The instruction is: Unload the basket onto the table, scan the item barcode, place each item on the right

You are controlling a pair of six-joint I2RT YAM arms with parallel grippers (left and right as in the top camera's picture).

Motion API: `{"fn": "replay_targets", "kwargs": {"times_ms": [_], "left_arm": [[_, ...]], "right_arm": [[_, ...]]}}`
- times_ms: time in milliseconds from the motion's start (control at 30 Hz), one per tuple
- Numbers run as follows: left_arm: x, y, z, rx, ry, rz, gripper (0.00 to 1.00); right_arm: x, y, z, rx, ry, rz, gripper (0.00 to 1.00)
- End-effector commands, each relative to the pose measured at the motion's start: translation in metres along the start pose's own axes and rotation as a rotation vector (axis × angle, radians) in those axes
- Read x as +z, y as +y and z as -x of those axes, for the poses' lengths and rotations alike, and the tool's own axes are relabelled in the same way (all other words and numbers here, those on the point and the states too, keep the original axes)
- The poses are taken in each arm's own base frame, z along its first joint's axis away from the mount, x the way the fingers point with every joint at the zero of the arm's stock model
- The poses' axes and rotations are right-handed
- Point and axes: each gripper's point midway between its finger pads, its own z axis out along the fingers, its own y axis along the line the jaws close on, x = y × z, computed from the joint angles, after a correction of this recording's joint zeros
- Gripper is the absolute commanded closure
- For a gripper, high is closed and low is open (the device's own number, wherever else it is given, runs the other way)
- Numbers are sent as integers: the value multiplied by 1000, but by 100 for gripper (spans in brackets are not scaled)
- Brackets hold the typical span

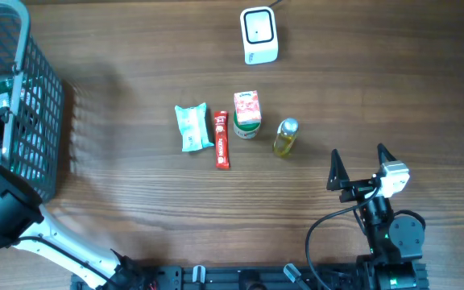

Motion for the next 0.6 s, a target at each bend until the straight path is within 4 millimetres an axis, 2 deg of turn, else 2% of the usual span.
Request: {"fn": "replay_targets", "kwargs": {"times_ms": [0,167,300,333,400,467,500,533,567], "left_arm": [[25,-2,-20,9,65,-22,0],[45,7,-45,7,104,39,0],[55,13,-59,-29,119,74,31],[57,13,-61,-41,120,75,36],[57,12,-62,-45,122,74,55],[57,12,-62,-45,123,74,60],[57,12,-62,-45,122,74,57],[57,13,-62,-44,121,74,32],[54,13,-58,-43,112,76,15]], "right_arm": [[0,0,1,3,-8,-1,0],[0,0,1,3,-8,-1,0],[0,0,1,3,-8,-1,0],[0,0,1,3,-8,-1,0],[0,0,1,4,-8,-1,0],[0,0,1,4,-8,-1,0],[0,0,1,4,-8,-1,0],[0,0,1,4,-8,-1,0],[0,0,1,4,-8,-1,0]]}}
